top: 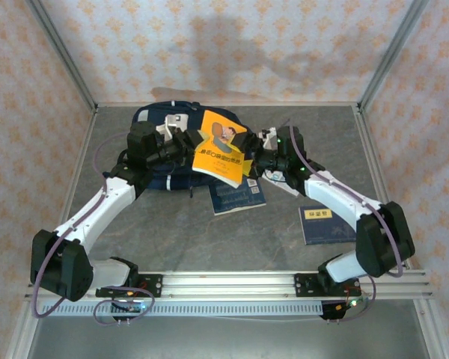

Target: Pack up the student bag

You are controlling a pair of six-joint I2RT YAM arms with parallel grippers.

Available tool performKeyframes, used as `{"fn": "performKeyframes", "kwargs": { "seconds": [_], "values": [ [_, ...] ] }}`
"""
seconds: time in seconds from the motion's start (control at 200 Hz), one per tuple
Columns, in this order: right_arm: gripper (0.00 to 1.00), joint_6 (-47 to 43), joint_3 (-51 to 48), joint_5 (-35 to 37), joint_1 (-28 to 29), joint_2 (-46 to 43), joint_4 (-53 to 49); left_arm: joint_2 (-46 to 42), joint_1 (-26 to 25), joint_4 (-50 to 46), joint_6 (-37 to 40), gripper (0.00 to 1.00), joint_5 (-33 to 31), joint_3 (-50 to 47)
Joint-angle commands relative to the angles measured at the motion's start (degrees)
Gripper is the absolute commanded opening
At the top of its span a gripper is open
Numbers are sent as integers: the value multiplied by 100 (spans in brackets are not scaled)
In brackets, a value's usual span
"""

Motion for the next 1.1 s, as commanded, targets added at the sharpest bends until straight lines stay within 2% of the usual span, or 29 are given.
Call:
{"fn": "performKeyframes", "kwargs": {
  "seconds": [0.0, 0.06, 0.13, 0.335, 0.39, 0.45, 0.495, 0.525, 0.585, 0.631, 0.741, 0.881, 0.946, 1.041, 1.096],
  "values": [
    [90, 1239, -93, -303, -39, 166, 2396, -212, -96, -6, 273, 0, 40, 305],
    [83, 1328, -93, -337, -40, 119, 2596, -252, -100, -214, 380, 0, -3, 266],
    [71, 1080, -118, -263, -49, -108, 2276, -281, -109, -356, 439, 0, -51, 220],
    [22, -794, 244, 250, -49, -919, -644, -309, -198, -678, 672, 0, -85, 230],
    [11, -1214, 415, 231, -49, -1025, -1246, -305, -256, -761, 777, 5, -33, 290],
    [0, -1591, 512, 129, -49, -1167, -1610, -286, -321, -894, 937, 17, 114, 384],
    [0, -1736, 509, 49, -49, -1286, -1688, -260, -367, -963, 1083, 34, 308, 458],
    [0, -1819, 492, -12, -49, -1369, -1706, -245, -384, -1032, 1205, 43, 454, 507],
    [0, -1909, 430, -173, -49, -1531, -1613, -254, -403, -1168, 1472, 53, 742, 575],
    [0, -1894, 348, -360, -49, -1574, -1386, -273, -403, -1258, 1645, 56, 913, 612],
    [0, -1688, 177, -774, -49, -1795, -765, -320, -420, -1310, 1740, 57, 1234, 674],
    [0, -1173, -93, -913, -23, -2022, 283, -438, -482, -1178, 1676, 56, 1471, 667],
    [0, -1120, -144, -940, -27, -2090, 354, -474, -482, -1029, 1539, 51, 1543, 604],
    [0, -1130, -119, -1082, -31, -2126, 141, -561, -521, -209, 926, 41, 1540, 469],
    [0, -1156, -82, -1169, -27, -2104, 21, -638, -559, -104, 881, 36, 1478, 493]
  ]
}}
